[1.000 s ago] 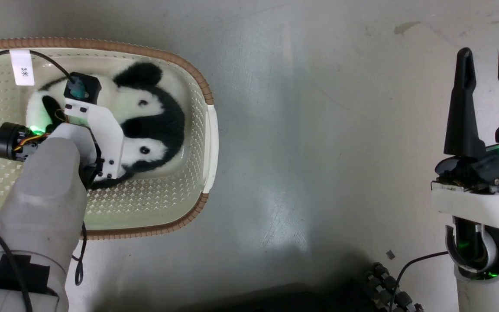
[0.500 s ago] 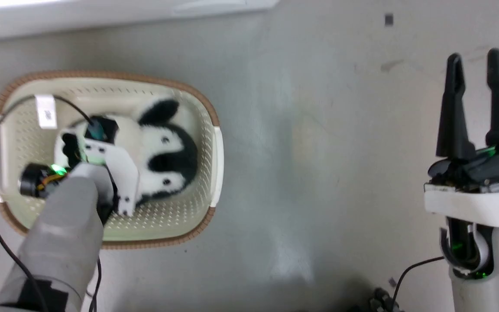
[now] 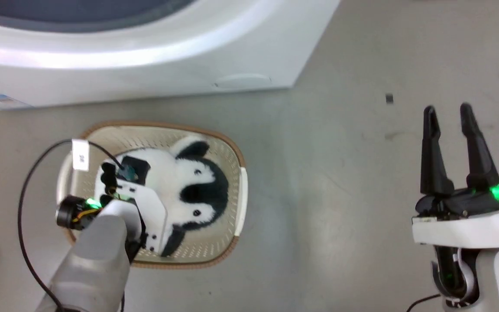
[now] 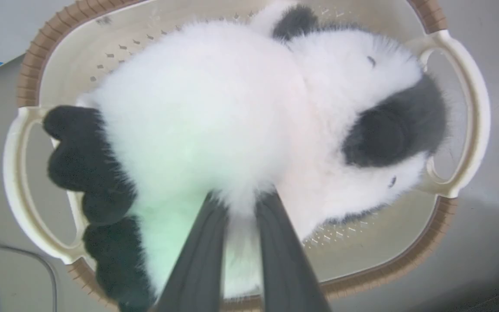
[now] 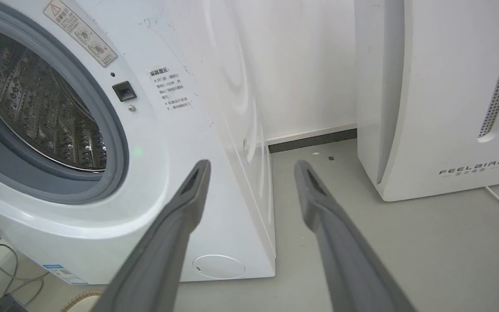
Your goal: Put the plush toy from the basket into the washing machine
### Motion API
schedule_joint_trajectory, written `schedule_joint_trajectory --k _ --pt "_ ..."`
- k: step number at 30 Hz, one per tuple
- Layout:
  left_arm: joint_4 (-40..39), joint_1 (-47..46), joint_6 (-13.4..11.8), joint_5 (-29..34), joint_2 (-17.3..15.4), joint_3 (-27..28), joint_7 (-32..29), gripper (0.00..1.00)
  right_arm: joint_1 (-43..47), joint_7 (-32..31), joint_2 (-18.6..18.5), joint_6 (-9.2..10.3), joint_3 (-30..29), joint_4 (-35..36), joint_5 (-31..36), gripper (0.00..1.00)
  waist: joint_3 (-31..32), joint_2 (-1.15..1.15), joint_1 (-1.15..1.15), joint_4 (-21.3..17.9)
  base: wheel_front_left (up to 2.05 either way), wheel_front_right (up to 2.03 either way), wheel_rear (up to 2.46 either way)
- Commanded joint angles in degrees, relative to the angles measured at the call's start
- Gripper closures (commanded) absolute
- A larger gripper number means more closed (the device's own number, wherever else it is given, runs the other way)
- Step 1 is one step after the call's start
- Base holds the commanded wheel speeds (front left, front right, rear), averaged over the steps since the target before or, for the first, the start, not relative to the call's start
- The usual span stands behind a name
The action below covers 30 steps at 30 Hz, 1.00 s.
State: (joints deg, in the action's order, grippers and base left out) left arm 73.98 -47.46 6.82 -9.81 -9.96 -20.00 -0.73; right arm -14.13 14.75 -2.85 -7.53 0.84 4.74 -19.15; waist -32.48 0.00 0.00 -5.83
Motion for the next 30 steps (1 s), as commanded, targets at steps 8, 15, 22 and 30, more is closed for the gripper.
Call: schedule_joint_trajectory --k 8,15,22,30 --pt "-0.02 4.03 0.53 -1.26 1.3 -1.33 6.41 1.0 4.39 0.25 -0.03 0.04 -0.59 -1.51 0.73 0.0 9.63 0.0 0.0 3.9 0.0 0.0 0.0" --pt "-0.08 6.0 0.62 -1.92 2.17 -2.51 11.49 1.0 6.93 0.25 -0.03 0.04 -1.55 -2.54 0.83 0.0 14.55 0.0 0.0 5.63 0.0 0.0 0.0" --pt "-1.76 7.48 0.33 -2.73 2.59 -2.67 14.87 1.0 9.62 0.25 -0.03 0.04 -2.32 -3.49 0.58 0.0 19.32 0.0 0.0 7.2 0.0 0.0 0.0" --pt "-9.63 10.24 -1.92 -3.09 1.64 -1.88 15.69 1.0 12.29 0.25 -0.03 0.04 -2.5 -3.82 0.26 0.0 23.52 0.0 0.0 8.41 0.0 0.0 0.0"
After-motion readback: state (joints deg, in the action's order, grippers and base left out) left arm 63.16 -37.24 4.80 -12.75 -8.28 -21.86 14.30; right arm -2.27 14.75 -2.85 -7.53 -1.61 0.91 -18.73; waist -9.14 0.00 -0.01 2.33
